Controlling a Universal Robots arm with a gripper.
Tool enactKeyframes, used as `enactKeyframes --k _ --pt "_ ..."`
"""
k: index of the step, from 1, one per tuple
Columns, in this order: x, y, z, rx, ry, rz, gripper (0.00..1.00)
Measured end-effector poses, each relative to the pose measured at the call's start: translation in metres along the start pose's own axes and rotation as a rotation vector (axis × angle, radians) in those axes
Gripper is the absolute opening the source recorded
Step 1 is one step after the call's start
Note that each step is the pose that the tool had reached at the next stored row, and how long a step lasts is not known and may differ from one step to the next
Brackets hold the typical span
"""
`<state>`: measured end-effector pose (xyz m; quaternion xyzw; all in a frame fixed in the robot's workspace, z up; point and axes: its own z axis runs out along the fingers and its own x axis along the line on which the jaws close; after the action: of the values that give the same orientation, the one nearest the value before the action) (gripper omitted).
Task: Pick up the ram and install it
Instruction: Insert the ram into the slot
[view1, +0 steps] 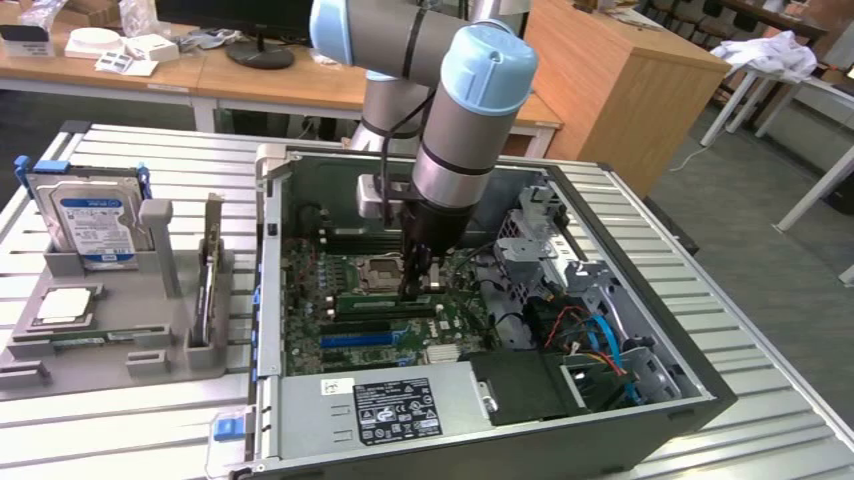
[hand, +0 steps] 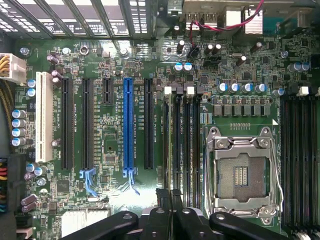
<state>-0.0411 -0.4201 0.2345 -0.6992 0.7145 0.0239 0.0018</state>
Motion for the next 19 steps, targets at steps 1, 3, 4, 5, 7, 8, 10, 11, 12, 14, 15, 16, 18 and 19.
enactKeyframes --k 1,3,4,5,7,8,10,11,12,14,15,16,18,19 --pt "0.0 0.0001 0.0 0.0 0.0001 0.0 0.11" --pt "0.0 0.0001 0.0001 0.0 0.0 0.0 0.11" --pt "0.0 0.0001 0.0001 0.0 0.0 0.0 0.11" --pt "0.0 0.0001 0.0001 0.0 0.0 0.0 0.11" --pt "0.0 0.0001 0.0009 0.0004 -0.0004 0.0 0.11" --pt "0.0 0.0001 0.001 0.0004 0.0 0.0 0.11" --pt "0.0001 0.0002 0.0009 0.0003 0.0002 0.0 0.11" --pt "0.0001 0.0002 0.001 0.0004 0.0002 0.0 0.11" --pt "0.0001 0.0001 0.001 0.0004 0.0001 0.0 0.11" --pt "0.0001 0.0001 0.001 0.0004 0.0001 0.0 0.11" --pt "0.0 0.0002 0.001 0.0004 0.0 0.0 0.11" --pt "0.0 0.0001 0.0011 0.0004 0.0004 -0.001 0.11" --pt "0.0 0.0001 0.0011 0.0 0.0017 -0.002 0.11" --pt "0.0 0.0001 0.0012 -0.0005 0.0029 -0.003 0.11"
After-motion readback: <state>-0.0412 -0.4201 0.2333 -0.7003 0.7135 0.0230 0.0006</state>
